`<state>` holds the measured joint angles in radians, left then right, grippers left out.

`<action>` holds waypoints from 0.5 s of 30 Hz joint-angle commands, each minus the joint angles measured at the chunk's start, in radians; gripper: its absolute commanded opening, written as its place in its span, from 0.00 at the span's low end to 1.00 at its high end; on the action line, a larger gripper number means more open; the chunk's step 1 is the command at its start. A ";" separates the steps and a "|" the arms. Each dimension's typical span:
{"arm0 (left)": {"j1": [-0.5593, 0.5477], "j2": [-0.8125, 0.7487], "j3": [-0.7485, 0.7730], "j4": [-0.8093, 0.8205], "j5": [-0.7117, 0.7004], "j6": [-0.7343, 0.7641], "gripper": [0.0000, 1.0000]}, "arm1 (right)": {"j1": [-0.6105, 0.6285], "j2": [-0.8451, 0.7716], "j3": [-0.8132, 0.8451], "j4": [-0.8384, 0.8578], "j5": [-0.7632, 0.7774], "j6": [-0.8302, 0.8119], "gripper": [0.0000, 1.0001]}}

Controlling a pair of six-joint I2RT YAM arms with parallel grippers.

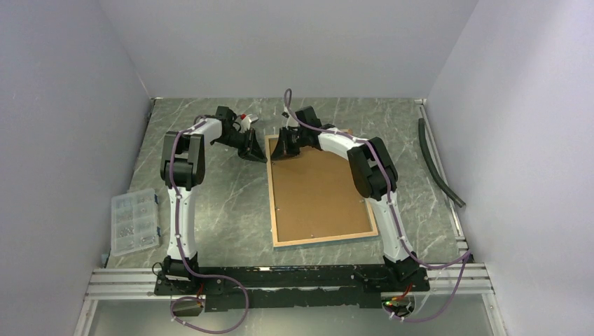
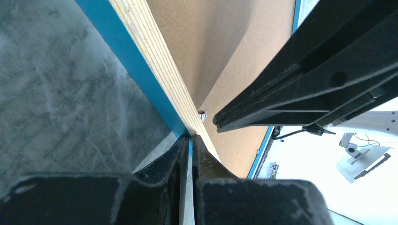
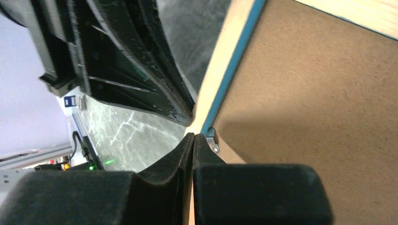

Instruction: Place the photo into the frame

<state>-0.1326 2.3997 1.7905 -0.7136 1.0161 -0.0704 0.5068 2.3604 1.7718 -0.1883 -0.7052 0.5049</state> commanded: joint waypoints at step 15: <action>-0.023 -0.008 -0.013 -0.011 -0.042 0.020 0.11 | 0.001 0.060 0.072 -0.119 0.054 -0.092 0.05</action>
<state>-0.1326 2.3997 1.7905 -0.7136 1.0164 -0.0719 0.5064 2.3878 1.7947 -0.2630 -0.6724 0.4656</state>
